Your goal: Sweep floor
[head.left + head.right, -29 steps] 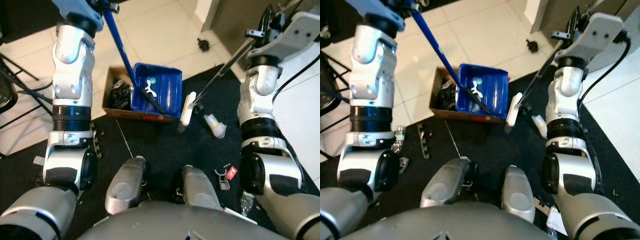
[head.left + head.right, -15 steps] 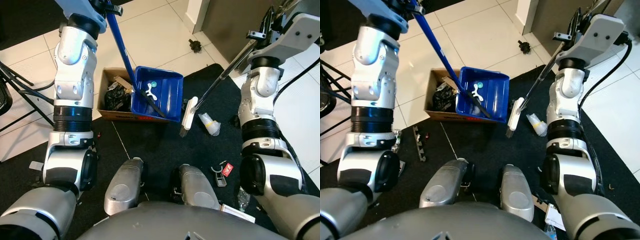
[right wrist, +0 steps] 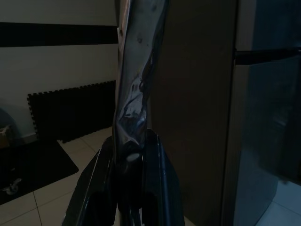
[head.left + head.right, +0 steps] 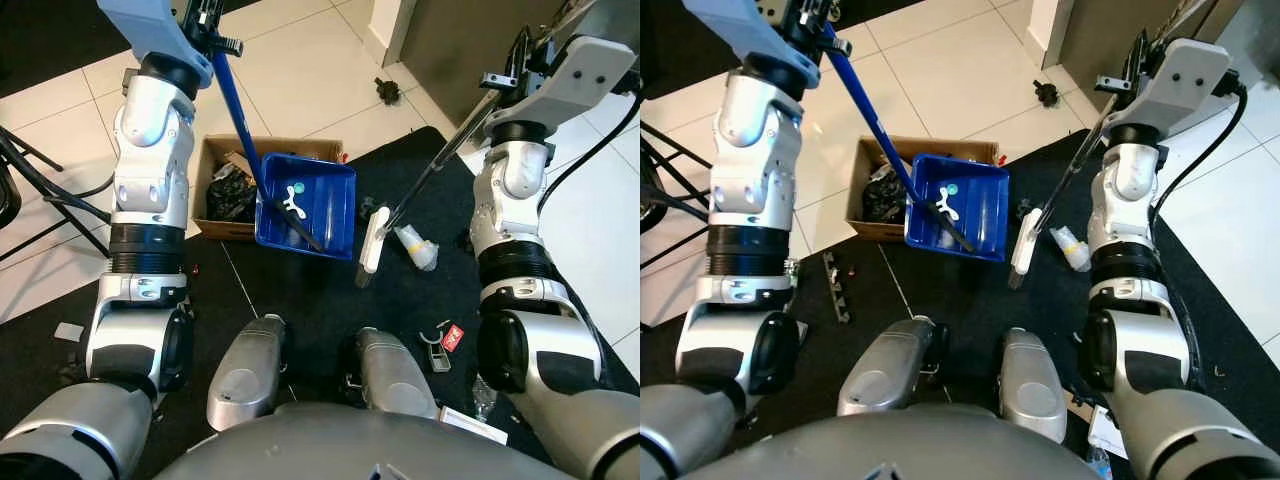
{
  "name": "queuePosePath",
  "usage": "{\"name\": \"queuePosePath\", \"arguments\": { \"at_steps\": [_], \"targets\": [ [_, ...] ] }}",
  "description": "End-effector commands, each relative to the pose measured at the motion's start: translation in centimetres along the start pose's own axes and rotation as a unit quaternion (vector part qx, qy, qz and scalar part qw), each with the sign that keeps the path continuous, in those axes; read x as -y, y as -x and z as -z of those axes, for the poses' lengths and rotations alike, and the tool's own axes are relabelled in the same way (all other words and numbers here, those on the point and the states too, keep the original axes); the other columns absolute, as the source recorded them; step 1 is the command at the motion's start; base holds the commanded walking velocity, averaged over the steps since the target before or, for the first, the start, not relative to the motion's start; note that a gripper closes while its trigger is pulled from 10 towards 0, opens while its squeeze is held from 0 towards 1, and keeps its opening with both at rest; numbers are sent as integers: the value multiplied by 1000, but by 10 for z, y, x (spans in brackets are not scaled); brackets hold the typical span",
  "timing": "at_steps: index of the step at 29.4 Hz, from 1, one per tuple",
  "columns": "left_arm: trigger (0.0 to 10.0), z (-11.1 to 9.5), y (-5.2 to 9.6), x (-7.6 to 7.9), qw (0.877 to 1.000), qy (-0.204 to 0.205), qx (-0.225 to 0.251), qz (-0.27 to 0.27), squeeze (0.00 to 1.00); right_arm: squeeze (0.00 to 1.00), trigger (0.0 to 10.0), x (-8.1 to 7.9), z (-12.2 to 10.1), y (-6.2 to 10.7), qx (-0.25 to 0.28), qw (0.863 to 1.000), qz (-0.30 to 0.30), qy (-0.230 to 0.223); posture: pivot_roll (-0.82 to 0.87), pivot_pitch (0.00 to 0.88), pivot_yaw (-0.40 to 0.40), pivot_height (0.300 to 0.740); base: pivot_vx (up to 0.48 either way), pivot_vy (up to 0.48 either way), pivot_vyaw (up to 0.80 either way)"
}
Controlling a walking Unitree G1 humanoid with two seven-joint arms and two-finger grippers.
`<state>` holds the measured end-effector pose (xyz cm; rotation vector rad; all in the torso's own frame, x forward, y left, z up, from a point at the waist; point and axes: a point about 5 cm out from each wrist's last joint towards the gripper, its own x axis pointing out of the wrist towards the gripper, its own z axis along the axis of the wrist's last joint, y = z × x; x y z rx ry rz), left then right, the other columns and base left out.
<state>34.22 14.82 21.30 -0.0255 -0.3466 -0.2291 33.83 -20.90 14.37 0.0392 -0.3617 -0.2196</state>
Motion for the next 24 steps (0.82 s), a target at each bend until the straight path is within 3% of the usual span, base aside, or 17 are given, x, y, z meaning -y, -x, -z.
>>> {"name": "queuePosePath", "arguments": {
  "at_steps": [1,24],
  "targets": [
    [10000,-5,0,2,1000,-1,22,-1,0,0,10000,-4,-3,-3,5,1000,-9,1,154,0,-7,740,0,0,0],
    [10000,-6,-1,-2,1000,2,20,-10,0,0,10000,-7,-9,-6,20,1000,-13,-7,164,0,-6,740,0,0,0]
  ]
}}
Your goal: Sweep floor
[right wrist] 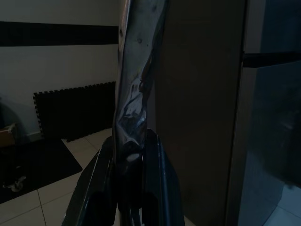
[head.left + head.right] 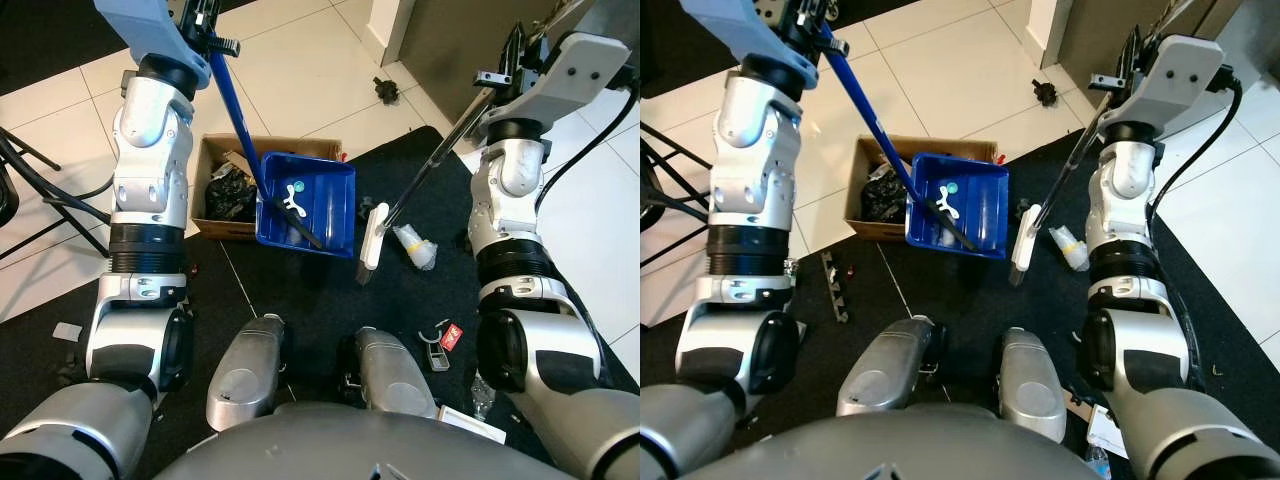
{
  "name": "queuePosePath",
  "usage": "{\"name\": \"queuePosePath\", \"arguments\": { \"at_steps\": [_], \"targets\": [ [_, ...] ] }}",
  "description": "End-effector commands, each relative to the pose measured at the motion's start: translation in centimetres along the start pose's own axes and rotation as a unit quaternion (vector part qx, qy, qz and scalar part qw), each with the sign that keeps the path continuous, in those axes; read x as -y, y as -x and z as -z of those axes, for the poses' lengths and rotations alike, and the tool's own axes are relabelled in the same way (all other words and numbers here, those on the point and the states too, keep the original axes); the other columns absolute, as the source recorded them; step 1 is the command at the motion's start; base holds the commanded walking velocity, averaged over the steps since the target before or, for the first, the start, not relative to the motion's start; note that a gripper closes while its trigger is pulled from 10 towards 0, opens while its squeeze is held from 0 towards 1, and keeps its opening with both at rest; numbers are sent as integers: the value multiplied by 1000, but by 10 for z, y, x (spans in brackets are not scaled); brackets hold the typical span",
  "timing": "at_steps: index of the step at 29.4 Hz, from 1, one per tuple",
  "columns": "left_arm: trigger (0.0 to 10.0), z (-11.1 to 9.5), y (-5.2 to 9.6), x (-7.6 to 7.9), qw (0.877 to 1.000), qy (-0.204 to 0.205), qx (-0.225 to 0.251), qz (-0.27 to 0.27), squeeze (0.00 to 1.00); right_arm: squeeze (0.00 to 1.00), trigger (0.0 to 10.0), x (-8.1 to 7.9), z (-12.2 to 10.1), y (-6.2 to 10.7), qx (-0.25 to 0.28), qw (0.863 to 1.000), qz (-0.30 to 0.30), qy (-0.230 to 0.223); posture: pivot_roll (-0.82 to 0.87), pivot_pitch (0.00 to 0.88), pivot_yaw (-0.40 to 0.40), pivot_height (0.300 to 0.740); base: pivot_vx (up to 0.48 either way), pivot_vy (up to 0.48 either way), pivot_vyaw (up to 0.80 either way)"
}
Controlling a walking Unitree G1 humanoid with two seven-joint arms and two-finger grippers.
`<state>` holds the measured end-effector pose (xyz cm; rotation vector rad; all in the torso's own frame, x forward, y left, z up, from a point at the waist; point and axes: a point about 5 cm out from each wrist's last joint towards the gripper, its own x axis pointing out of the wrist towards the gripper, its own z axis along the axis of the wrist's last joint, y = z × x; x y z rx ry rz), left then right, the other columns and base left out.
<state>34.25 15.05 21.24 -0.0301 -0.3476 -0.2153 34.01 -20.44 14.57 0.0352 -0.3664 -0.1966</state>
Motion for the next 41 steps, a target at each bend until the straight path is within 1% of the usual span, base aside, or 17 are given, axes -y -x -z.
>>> {"name": "queuePosePath", "arguments": {
  "at_steps": [1,5,11,21,25,41],
  "targets": [
    [10000,-6,-1,0,1000,1,19,-3,0,0,10000,-2,-8,-5,18,1000,-1,-6,164,0,-7,740,0,0,0],
    [10000,-6,-1,-1,1000,1,18,-7,0,0,10000,-3,-9,-5,19,1000,-2,-7,164,0,-7,740,0,0,0],
    [10000,-5,-2,-2,1000,-10,11,-12,0,0,10000,-4,-11,-6,21,1000,-4,-5,166,0,-7,740,0,0,0],
    [10000,-5,-2,-1,1000,-11,10,-14,0,0,10000,-5,-12,-7,24,1000,-7,-5,165,0,-10,740,0,0,0],
    [10000,-5,-1,-1,1000,-2,14,-16,0,0,10000,-4,-12,-7,22,1000,-7,-4,164,0,-11,740,0,0,0],
    [10000,-6,-2,-1,1000,-9,14,-9,0,0,10000,-6,-10,-7,16,1000,-10,-6,169,0,-9,740,0,0,0]
  ]
}}
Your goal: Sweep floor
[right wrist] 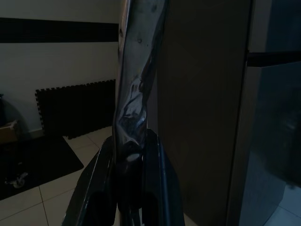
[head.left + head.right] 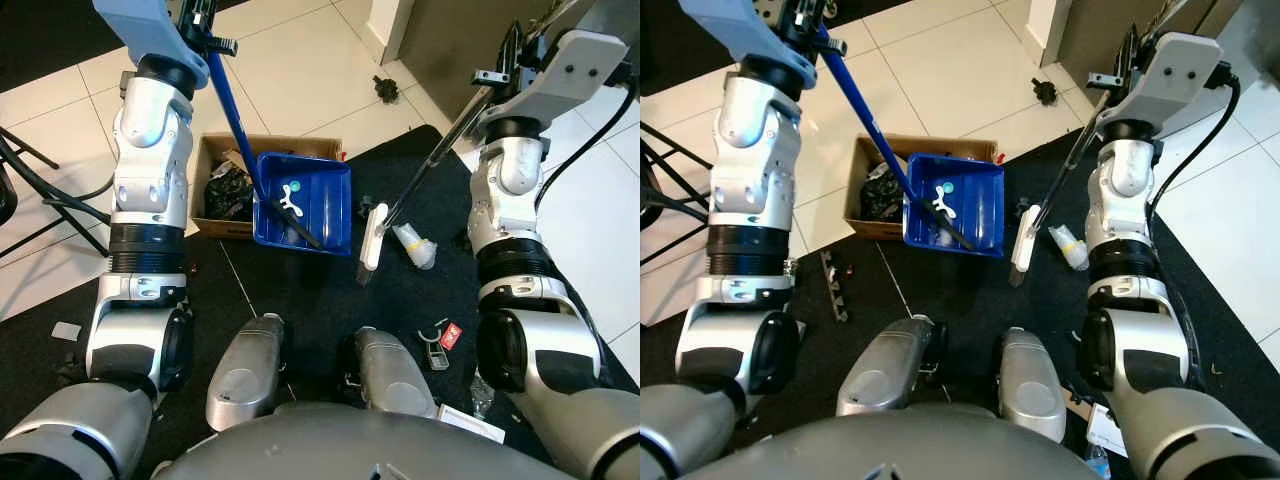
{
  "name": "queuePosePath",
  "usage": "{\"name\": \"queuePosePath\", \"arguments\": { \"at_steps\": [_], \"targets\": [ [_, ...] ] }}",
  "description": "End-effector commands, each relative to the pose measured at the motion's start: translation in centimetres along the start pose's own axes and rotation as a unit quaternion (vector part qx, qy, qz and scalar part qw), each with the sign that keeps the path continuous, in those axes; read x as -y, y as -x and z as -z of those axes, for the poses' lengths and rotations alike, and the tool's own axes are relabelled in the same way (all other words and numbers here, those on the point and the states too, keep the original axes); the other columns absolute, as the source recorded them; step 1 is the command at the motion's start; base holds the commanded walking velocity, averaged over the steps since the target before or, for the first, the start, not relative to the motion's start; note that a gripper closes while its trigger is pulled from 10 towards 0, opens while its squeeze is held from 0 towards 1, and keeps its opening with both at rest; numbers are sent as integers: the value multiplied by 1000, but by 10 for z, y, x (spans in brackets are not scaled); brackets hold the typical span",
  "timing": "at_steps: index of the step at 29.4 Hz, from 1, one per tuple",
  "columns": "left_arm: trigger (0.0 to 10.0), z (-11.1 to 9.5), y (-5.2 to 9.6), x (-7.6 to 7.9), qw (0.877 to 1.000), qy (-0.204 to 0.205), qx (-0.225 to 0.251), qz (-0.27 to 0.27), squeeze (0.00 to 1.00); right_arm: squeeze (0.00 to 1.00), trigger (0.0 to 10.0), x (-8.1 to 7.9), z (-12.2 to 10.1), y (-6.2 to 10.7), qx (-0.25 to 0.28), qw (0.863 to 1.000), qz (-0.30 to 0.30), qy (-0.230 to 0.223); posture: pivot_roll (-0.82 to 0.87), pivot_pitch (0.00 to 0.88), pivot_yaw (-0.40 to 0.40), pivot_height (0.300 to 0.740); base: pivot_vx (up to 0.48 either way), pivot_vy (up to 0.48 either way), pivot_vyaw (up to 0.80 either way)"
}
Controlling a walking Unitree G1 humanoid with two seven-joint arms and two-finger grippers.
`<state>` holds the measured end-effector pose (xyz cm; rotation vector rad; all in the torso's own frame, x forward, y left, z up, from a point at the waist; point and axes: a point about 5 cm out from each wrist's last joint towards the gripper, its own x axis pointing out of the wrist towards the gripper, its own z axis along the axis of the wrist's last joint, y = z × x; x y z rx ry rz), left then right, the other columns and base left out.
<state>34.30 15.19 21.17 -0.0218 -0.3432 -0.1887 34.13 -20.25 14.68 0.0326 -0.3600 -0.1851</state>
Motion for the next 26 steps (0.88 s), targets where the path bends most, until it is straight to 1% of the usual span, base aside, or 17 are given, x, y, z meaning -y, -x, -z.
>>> {"name": "queuePosePath", "arguments": {
  "at_steps": [1,13,16,17,19,21,22,23,25,26],
  "targets": [
    [10000,-7,-2,0,1000,-4,17,4,0,0,10000,-4,-8,-6,18,1000,-4,-6,169,0,-7,740,0,0,0],
    [10000,-7,-2,0,1000,-7,18,5,0,0,10000,-4,-8,-5,17,1000,-4,-8,171,0,-6,740,0,0,0],
    [10000,-7,-2,-1,1000,-15,19,5,0,0,10000,-4,-8,-5,17,1000,-3,-8,171,0,-7,740,0,0,0],
    [10000,-8,-2,-3,999,-27,24,1,0,0,10000,-4,-7,-5,16,1000,-3,-7,171,0,-8,740,0,0,0],
    [10000,-8,-2,-3,999,-27,24,1,0,0,10000,-4,-7,-5,16,1000,-3,-7,171,0,-8,740,0,0,0],
    [10000,-16,-4,-19,994,-92,52,-14,0,0,10000,2,-6,-4,15,1000,3,4,171,0,-11,740,0,0,0],
    [10000,-16,-4,-19,994,-92,52,-14,0,0,10000,2,-6,-4,15,1000,3,4,171,0,-11,740,0,0,0],
    [10000,-23,-7,-29,989,-132,70,-20,0,0,10000,9,-4,-3,13,1000,9,24,174,0,-12,740,0,0,0],
    [10000,-23,-7,-29,989,-132,70,-20,0,0,10000,9,-4,-3,13,1000,9,24,174,0,-12,740,0,0,0],
    [10000,-35,-16,-42,979,-180,91,-25,0,0,10000,23,2,2,0,997,16,74,165,0,-8,740,0,0,0]
  ]
}}
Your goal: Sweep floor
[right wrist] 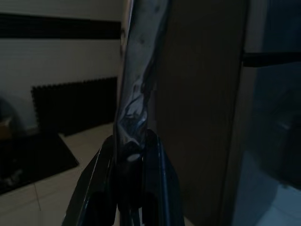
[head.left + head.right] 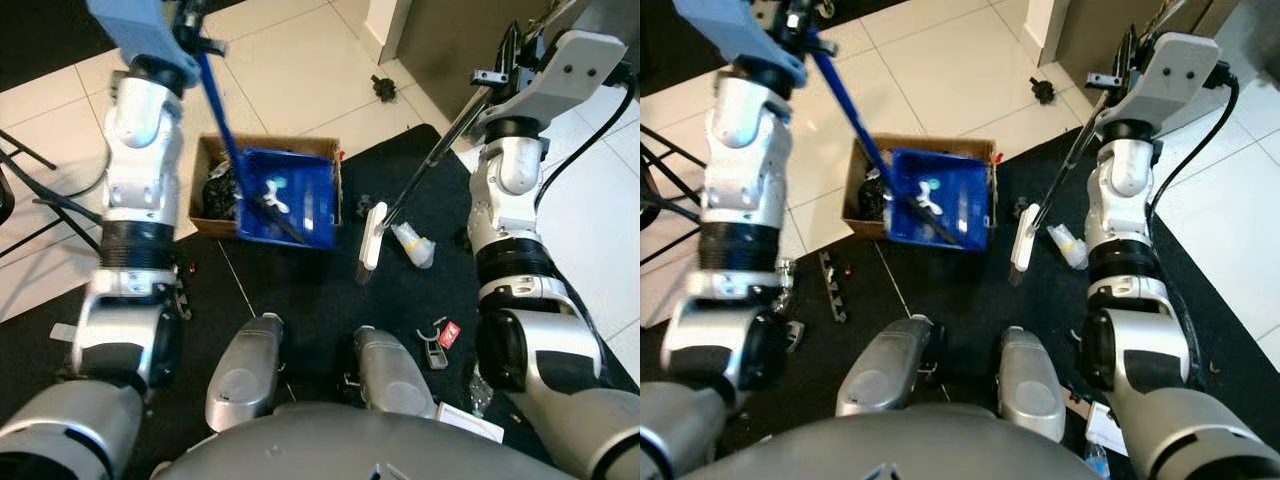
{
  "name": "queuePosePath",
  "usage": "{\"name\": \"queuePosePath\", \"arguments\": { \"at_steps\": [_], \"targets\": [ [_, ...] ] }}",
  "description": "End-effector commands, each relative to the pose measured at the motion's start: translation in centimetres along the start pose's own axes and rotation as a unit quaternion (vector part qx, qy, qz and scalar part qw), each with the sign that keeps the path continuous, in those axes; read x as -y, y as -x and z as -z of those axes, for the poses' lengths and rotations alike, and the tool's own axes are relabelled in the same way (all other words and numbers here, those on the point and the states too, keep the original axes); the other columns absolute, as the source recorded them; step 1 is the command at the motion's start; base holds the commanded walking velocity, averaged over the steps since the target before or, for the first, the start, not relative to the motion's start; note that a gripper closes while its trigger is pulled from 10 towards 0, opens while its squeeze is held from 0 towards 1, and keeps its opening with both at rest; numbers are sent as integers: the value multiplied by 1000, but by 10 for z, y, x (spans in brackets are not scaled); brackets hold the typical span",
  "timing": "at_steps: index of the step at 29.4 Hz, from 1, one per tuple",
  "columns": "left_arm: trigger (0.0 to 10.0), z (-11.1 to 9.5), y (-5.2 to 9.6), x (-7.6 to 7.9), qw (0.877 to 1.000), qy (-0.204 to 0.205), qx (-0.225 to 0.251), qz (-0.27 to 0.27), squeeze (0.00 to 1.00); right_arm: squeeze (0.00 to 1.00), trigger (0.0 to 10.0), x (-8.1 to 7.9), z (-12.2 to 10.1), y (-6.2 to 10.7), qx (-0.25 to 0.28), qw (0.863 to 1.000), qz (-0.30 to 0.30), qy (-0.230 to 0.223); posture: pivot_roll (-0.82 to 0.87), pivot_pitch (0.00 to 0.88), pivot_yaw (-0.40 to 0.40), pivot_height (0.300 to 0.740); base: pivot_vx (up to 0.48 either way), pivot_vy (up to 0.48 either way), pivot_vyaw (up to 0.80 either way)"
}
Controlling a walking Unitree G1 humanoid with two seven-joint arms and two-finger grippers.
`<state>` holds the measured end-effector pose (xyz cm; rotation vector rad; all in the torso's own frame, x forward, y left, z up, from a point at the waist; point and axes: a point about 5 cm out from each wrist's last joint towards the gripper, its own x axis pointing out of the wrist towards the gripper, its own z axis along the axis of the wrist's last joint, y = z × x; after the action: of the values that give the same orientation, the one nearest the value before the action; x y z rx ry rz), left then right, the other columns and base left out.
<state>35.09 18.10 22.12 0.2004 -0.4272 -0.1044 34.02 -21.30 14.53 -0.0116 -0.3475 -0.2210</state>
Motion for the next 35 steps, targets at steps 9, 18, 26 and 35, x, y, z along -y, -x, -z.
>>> {"name": "queuePosePath", "arguments": {
  "at_steps": [9,18,26,35],
  "targets": [
    [10000,-45,-44,-33,984,-145,99,-14,0,0,10000,30,36,30,-69,993,-1,100,130,0,7,740,0,0,0],
    [10000,-61,-65,-40,972,-196,130,-30,0,0,10000,27,50,50,-91,990,-10,104,96,0,27,740,0,0,0],
    [10000,-44,-71,-19,974,-208,86,39,0,0,10000,22,52,52,-95,989,-29,106,74,0,46,740,0,0,0],
    [10000,-46,-76,-14,964,-245,90,51,0,0,10000,22,52,55,-89,990,-23,103,64,0,61,740,0,0,0]
  ]
}}
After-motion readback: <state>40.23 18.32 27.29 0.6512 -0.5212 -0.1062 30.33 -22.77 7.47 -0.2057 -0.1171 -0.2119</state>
